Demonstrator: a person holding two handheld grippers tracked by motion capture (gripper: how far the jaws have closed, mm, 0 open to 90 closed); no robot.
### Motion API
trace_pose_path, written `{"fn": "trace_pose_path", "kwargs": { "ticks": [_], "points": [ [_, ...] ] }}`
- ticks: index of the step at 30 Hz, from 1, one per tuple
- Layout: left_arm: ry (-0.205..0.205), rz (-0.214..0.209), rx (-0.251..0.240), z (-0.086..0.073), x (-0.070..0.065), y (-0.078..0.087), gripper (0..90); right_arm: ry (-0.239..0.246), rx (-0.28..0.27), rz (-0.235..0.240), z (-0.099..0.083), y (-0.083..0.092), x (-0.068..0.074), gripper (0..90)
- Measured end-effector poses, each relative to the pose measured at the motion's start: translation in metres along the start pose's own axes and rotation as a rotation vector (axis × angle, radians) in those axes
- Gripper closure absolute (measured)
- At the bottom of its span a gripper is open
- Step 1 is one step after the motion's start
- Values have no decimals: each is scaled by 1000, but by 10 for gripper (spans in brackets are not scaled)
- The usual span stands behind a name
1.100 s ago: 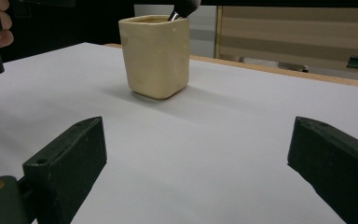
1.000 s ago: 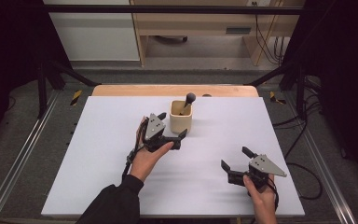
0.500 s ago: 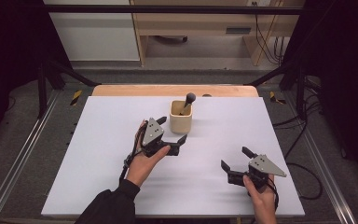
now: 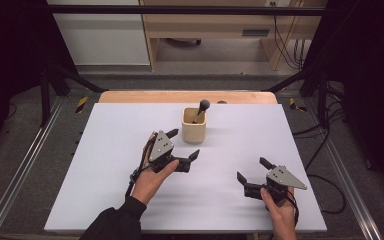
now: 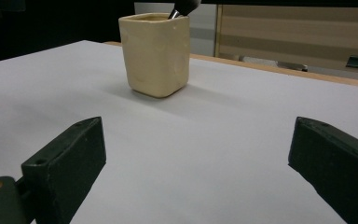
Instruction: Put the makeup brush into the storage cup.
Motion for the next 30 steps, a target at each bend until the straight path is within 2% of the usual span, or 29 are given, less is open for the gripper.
{"fn": "trace_pose_path", "kwargs": {
  "ticks": [13, 30],
  "points": [
    [-20, -38, 1, -7, -5, 18, 24, 4, 3, -1, -1, 0, 0, 42],
    [-36, -41, -2, -11, -7, 35, 24, 4, 5, -1, -1, 0, 0, 40]
  ]
}}
Point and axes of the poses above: each handheld gripper's, and its own axes: y roughly backward along the jaws, z roughly out of its top, x roughly to its left, the point moved 10 cm from there along -y, roughly forward along the jaws, and after that the axes turned 12 degrees about -z, right-handed, at the moved point
